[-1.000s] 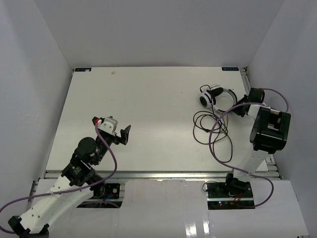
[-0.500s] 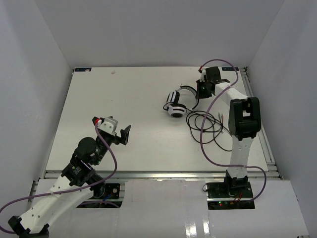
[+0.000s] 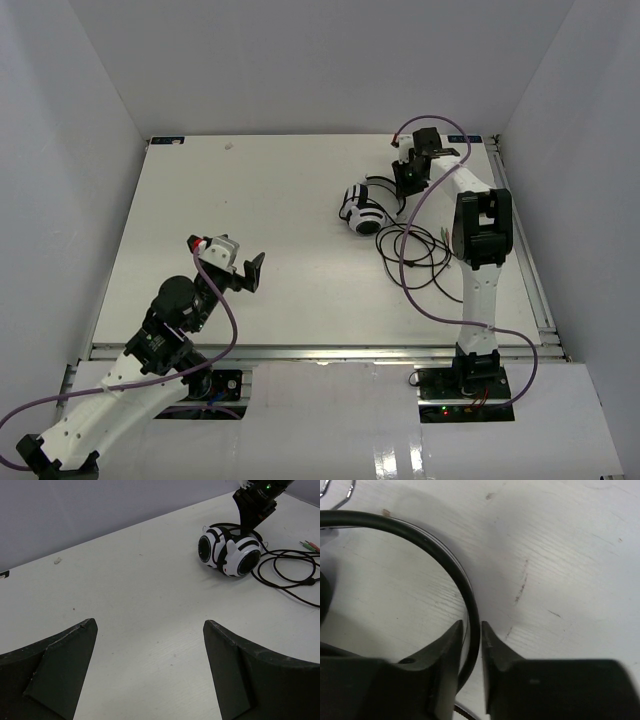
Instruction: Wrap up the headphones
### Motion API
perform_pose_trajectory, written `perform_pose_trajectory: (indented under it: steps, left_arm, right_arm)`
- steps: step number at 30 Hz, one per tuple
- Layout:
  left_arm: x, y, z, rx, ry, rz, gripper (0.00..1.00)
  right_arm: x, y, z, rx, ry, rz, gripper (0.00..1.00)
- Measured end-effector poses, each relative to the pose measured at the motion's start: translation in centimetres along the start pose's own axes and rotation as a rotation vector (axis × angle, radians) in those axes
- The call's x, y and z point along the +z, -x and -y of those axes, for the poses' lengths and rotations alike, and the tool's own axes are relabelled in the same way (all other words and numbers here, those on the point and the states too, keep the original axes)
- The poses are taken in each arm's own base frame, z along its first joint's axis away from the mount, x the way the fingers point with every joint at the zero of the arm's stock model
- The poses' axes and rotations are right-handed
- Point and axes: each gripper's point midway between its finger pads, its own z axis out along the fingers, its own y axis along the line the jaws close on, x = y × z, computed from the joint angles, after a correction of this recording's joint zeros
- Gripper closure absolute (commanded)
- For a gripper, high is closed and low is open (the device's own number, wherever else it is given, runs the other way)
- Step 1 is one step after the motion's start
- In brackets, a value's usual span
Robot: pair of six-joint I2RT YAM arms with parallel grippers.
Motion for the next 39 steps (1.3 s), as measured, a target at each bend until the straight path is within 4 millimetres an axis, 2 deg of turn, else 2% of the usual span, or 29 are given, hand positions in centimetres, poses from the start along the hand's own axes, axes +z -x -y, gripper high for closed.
perform_pose_trajectory:
  steps: [4, 7, 9, 13, 19, 23, 24, 27, 30, 31, 33, 35, 37, 39]
  left_arm:
    - [0.1, -0.2, 0.1, 0.003, -0.001, -0.008, 0.02]
    - [0.2, -0.4, 0.1, 0.005, -0.002, -0.016, 0.02]
    - [0.3, -0.5, 0.1, 0.006, -0.003, -0.022, 0.02]
    - [0.4, -0.7, 0.3, 0.008, -0.007, -0.03, 0.02]
    - [0.6, -0.7, 1.8, -0.007, -0.088, 0.003, 0.02]
    - [0.6, -1.7, 4.1, -0.036, -0.198, -0.002, 0.02]
    - [0.6, -1.8, 4.7, -0.047, -0.228, -0.008, 0.05]
    - [0.6, -2.0, 6.3, -0.095, -0.304, -0.023, 0.17]
    - [0.4, -1.9, 7.9, -0.184, -0.375, -0.042, 0.19]
    - [0.3, -1.7, 8.4, -0.218, -0.397, -0.046, 0.19]
    - [0.1, -1.3, 9.5, -0.295, -0.444, -0.054, 0.19]
    - [-0.3, -0.8, 10.5, -0.363, -0.489, -0.06, 0.19]
    - [-0.8, -0.3, 11.3, -0.419, -0.529, -0.064, 0.19]
    - [-1.3, 0.0, 12.1, -0.461, -0.563, -0.071, 0.19]
  right_arm:
    - [0.7, 0.2, -0.5, -0.062, 0.052, 0.0, 0.52]
    - [1.1, 0.2, -1.0, -0.11, 0.095, -0.002, 0.52]
    - [1.2, 0.2, -1.2, -0.138, 0.115, -0.001, 0.58]
    - [1.4, 0.3, -1.2, -0.182, 0.145, 0.007, 0.92]
    - [1.5, 0.4, -2.1, -0.211, 0.206, 0.024, 0.92]
    - [1.0, -0.2, -2.8, -0.155, 0.211, 0.033, 0.92]
    - [0.2, -1.1, -3.3, -0.112, 0.205, 0.031, 0.92]
    - [-3.7, -4.4, -5.3, -0.006, 0.172, 0.006, 0.92]
    - [-8.3, -5.0, -7.6, -0.009, 0.067, 0.108, 0.92]
    - [-10.0, -5.2, -8.8, -0.017, 0.045, 0.144, 0.92]
    - [-13.0, -4.3, -10.9, -0.043, 0.016, 0.273, 0.92]
    - [-16.2, -3.9, -12.5, -0.041, 0.009, 0.41, 0.92]
    - [-18.6, -3.4, -12.7, -0.005, 0.02, 0.519, 0.92]
    - [-20.0, -3.2, -12.2, 0.036, 0.039, 0.58, 0.92]
